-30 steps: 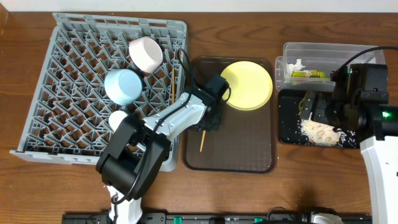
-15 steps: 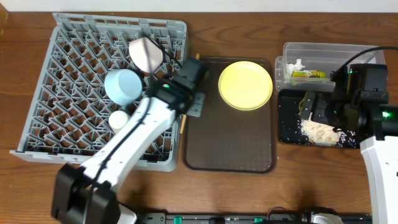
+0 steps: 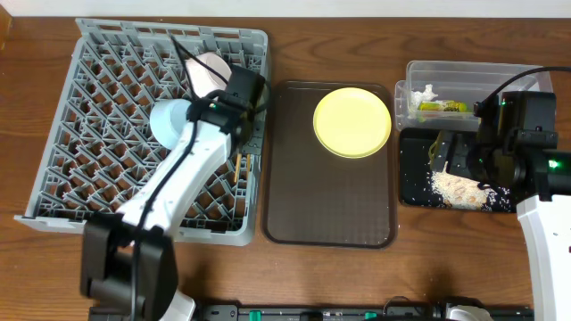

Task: Sort waste into correct bins and load items into the dishwasher
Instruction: 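Place the second chopstick into the dish rack with the left gripper, then reach the left gripper to the yellow plate and grasp its rim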

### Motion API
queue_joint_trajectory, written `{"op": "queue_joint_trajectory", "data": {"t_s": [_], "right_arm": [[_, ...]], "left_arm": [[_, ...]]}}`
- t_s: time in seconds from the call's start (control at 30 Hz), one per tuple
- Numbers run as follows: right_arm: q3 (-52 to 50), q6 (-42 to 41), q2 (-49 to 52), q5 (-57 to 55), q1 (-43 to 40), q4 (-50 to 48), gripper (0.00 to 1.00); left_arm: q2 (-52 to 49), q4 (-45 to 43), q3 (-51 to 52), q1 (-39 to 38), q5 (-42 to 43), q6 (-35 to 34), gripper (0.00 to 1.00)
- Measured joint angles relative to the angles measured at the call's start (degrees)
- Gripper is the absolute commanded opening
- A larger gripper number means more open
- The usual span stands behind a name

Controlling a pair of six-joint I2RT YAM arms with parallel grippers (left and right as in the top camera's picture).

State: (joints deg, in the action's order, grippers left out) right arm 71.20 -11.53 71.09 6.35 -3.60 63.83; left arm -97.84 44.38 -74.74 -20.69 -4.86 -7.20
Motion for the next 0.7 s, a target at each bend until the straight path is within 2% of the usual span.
{"op": "queue_joint_trajectory", "data": {"t_s": [0.03, 0.13, 0.4, 0.57, 0.7], "right_arm": [[0.0, 0.0, 0.0, 0.0, 0.0, 0.0, 0.93], [0.0, 0.0, 0.0, 0.0, 0.0, 0.0, 0.93], [0.0, 0.0, 0.0, 0.0, 0.0, 0.0, 0.94], [0.0, 0.0, 0.0, 0.0, 0.0, 0.0, 0.95], [0.0, 0.0, 0.0, 0.0, 0.0, 0.0, 0.95]], "left_arm": [[-0.8, 0.0, 0.0, 0.0, 0.0, 0.0, 0.17], [-1.0, 0.0, 0.0, 0.0, 0.1, 0.2, 0.39], [5.8, -1.7, 0.0, -0.3, 0.2, 1.3, 0.58], [10.4, -7.8, -0.7, -2.7, 4.6, 1.4, 0.59], [8.8, -13.4, -0.9, -6.1, 9.3, 1.7, 0.59]]}}
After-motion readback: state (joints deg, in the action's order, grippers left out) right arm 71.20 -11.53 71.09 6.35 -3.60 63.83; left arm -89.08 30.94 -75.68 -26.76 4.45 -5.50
